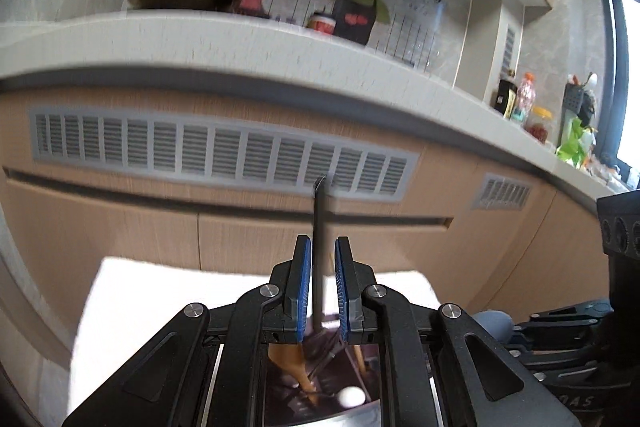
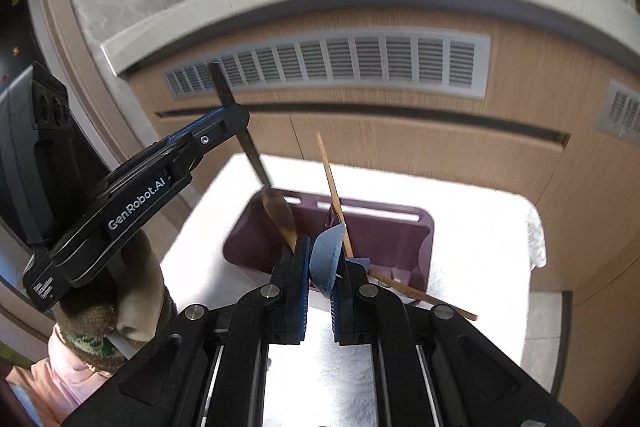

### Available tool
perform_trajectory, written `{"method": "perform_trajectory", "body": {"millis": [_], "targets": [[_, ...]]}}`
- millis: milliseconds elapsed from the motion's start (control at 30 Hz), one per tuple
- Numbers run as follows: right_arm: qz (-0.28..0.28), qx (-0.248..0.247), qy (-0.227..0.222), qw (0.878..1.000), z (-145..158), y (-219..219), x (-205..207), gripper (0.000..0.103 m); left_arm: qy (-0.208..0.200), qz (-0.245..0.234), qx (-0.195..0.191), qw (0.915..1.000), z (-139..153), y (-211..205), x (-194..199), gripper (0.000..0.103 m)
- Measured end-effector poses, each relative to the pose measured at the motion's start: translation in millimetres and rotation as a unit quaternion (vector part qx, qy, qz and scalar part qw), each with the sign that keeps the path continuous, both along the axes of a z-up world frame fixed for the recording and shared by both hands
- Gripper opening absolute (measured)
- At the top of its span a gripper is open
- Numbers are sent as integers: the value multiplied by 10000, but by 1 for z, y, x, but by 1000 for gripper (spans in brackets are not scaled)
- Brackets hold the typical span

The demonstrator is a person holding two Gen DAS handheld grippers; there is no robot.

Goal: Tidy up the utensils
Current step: 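Carry both spoons over the maroon holder and open both tools to drop them, then grasp the dark plastic spoon with the right tool while the left tool grasps the metal spoon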

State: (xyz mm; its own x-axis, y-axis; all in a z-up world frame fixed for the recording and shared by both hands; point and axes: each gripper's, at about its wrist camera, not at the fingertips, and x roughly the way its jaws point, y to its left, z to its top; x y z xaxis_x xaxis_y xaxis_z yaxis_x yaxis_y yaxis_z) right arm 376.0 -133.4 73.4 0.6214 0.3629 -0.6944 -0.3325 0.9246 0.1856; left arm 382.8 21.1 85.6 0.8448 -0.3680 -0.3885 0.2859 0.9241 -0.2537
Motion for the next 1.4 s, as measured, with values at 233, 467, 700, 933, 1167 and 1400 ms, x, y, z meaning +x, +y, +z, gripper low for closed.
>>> {"method": "perform_trajectory", "body": {"millis": [233, 467, 700, 933, 1167, 1400], "targets": [[-115, -394, 169, 9990, -34, 8, 19, 21, 532, -204, 40, 9984, -35, -6, 7, 14], [-507, -1039, -527, 9919, -37, 3, -8, 53, 869, -77, 21, 9962, -46, 8, -12, 37], [-486, -1434, -1185, 9813, -38, 13, -69, 79, 1163, 380, 218, 9923, -61, 36, -61, 57], [-200, -1548, -948, 9832, -67, 34, -104, 80, 1696, 908, 441, 9803, -94, 71, -125, 74], [202, -1865, -589, 9805, -109, 71, -136, 86, 2297, 1051, 414, 9667, -135, 92, -181, 80], [666, -1268, 31, 9897, -136, 84, -167, 86, 2436, 1099, 346, 9630, -154, 101, -217, 83]]}}
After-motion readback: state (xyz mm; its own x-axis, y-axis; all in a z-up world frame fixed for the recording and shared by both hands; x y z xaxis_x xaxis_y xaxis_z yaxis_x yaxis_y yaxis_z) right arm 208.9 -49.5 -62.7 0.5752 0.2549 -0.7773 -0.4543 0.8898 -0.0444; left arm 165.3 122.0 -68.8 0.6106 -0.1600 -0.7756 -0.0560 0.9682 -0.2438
